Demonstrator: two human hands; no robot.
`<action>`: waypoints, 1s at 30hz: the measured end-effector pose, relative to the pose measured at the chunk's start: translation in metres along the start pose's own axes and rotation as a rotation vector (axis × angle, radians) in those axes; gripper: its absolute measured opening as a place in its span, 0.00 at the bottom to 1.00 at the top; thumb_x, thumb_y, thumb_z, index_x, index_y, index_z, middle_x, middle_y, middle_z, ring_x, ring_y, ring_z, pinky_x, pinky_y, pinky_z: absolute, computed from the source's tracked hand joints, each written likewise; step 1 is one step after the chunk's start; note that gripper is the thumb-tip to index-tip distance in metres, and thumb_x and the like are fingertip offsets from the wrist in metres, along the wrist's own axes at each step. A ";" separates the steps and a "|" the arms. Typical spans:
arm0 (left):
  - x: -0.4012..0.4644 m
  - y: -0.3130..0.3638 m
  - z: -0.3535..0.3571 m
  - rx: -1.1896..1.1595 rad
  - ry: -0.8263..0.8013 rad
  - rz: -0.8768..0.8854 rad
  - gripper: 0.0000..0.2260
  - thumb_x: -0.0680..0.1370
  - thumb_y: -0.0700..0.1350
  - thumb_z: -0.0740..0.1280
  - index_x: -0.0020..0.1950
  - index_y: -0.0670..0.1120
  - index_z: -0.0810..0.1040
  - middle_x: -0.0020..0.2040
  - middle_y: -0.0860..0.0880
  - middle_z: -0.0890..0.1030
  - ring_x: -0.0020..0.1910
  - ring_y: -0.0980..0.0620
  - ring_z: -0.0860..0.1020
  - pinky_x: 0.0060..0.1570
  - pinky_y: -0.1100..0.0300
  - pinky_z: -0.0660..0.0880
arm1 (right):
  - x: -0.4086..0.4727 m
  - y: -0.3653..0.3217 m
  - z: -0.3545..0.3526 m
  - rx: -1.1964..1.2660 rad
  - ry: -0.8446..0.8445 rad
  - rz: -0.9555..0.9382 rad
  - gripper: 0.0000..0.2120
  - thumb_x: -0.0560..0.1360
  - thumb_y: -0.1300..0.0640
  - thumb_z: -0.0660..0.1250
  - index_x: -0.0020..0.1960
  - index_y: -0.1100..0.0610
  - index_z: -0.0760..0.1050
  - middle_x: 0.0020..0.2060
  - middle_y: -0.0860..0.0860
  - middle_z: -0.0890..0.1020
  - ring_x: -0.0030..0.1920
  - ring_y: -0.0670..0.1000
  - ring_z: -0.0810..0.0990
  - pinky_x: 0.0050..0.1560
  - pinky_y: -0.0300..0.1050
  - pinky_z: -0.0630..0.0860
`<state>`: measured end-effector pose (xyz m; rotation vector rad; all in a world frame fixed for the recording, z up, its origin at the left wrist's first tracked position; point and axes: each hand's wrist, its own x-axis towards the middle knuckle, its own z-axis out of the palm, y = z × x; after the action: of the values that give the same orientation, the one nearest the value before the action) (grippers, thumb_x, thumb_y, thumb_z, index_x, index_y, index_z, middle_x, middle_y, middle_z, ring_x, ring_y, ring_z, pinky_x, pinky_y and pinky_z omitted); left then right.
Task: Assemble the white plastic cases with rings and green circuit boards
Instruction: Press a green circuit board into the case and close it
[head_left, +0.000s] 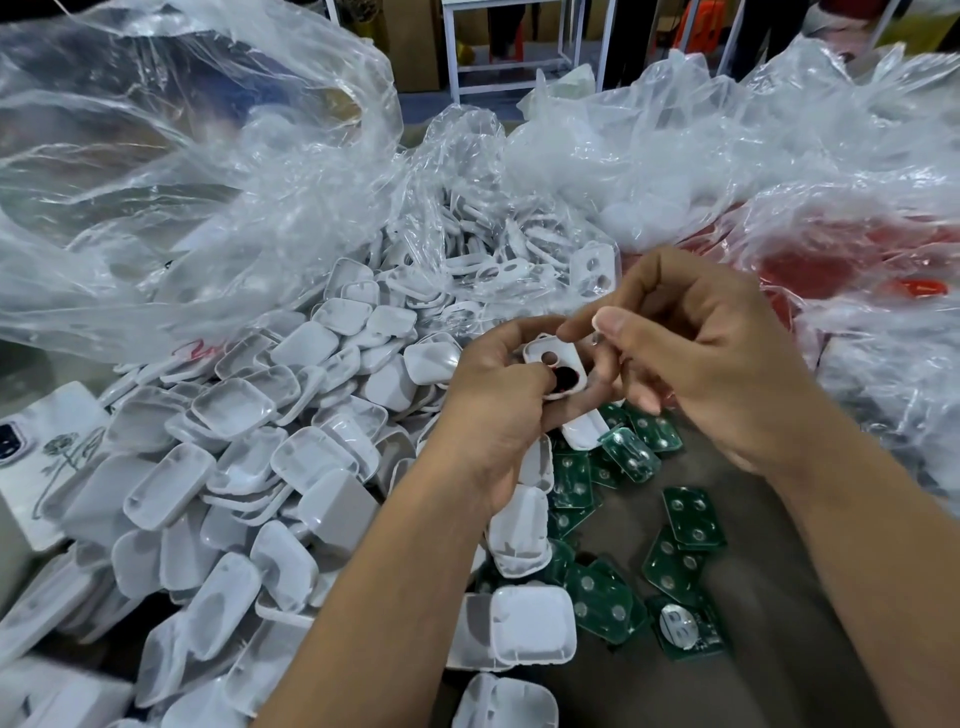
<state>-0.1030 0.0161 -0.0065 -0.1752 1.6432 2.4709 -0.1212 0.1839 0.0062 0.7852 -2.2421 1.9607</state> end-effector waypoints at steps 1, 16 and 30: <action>0.000 0.000 0.000 0.000 -0.005 0.001 0.19 0.79 0.23 0.55 0.60 0.38 0.78 0.42 0.43 0.87 0.43 0.44 0.87 0.48 0.54 0.85 | 0.001 0.000 -0.001 0.099 0.011 0.005 0.07 0.81 0.67 0.68 0.45 0.64 0.73 0.40 0.63 0.85 0.25 0.53 0.74 0.28 0.43 0.75; -0.003 0.003 0.000 0.028 -0.070 -0.022 0.18 0.80 0.24 0.61 0.66 0.38 0.77 0.58 0.36 0.84 0.49 0.37 0.87 0.48 0.55 0.85 | 0.003 0.004 0.003 0.142 0.294 0.134 0.04 0.73 0.71 0.75 0.47 0.65 0.82 0.40 0.59 0.88 0.40 0.58 0.89 0.40 0.43 0.85; -0.004 0.003 0.001 0.045 -0.074 -0.021 0.20 0.79 0.22 0.59 0.67 0.38 0.77 0.55 0.37 0.86 0.46 0.38 0.87 0.45 0.57 0.85 | 0.003 0.007 -0.001 0.158 0.262 0.280 0.06 0.71 0.67 0.77 0.44 0.57 0.88 0.39 0.57 0.88 0.35 0.49 0.86 0.36 0.39 0.82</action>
<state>-0.1002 0.0153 -0.0025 -0.0931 1.6564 2.3927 -0.1272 0.1838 0.0008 0.2115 -2.1565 2.2302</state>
